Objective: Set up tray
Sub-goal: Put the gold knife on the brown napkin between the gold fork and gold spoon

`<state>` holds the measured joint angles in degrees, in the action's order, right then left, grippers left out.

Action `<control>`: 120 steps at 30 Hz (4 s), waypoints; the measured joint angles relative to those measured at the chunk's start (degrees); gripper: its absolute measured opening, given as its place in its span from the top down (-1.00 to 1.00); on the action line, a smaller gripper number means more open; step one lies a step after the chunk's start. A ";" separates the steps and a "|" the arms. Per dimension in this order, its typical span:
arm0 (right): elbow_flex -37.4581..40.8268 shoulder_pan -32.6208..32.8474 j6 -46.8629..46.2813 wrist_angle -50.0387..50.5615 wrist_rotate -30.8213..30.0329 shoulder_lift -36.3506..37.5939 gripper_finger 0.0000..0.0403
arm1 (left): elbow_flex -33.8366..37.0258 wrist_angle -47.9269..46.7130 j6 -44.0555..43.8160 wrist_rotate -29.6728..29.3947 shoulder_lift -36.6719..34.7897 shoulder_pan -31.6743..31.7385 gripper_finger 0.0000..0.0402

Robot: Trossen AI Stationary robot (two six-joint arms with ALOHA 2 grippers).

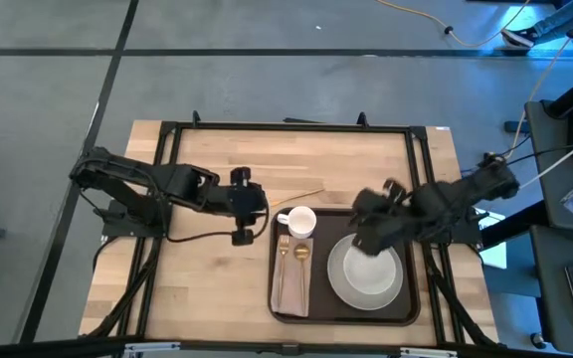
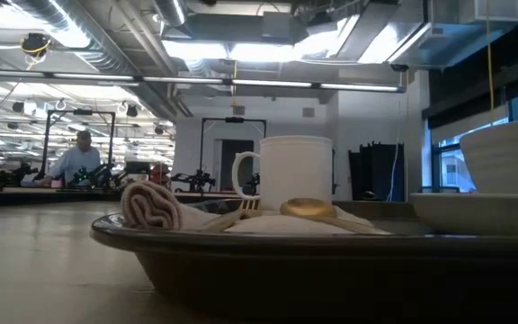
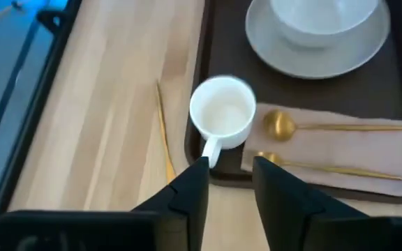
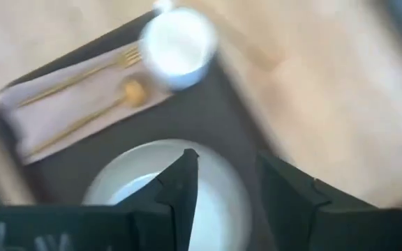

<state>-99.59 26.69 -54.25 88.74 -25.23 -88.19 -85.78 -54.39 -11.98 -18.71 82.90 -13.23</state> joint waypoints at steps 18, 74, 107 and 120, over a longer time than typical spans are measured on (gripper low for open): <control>1.09 -21.81 40.32 -8.87 -2.61 3.55 0.28 | 21.08 15.46 6.48 6.05 -6.59 17.82 0.37; 33.04 -46.60 93.38 -59.81 32.03 -24.98 0.27 | 34.77 39.65 30.33 24.69 -9.08 57.28 0.37; 10.24 -47.51 56.07 -37.40 31.27 -22.42 0.96 | 34.77 41.20 30.33 23.71 -9.06 57.26 0.37; -14.41 -34.05 14.73 -6.42 26.51 -22.29 0.96 | 34.62 40.92 29.82 20.65 -9.10 57.18 0.37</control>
<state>-114.00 -7.35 -39.52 82.32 1.29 -110.48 -51.16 -13.47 17.83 1.94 73.80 43.95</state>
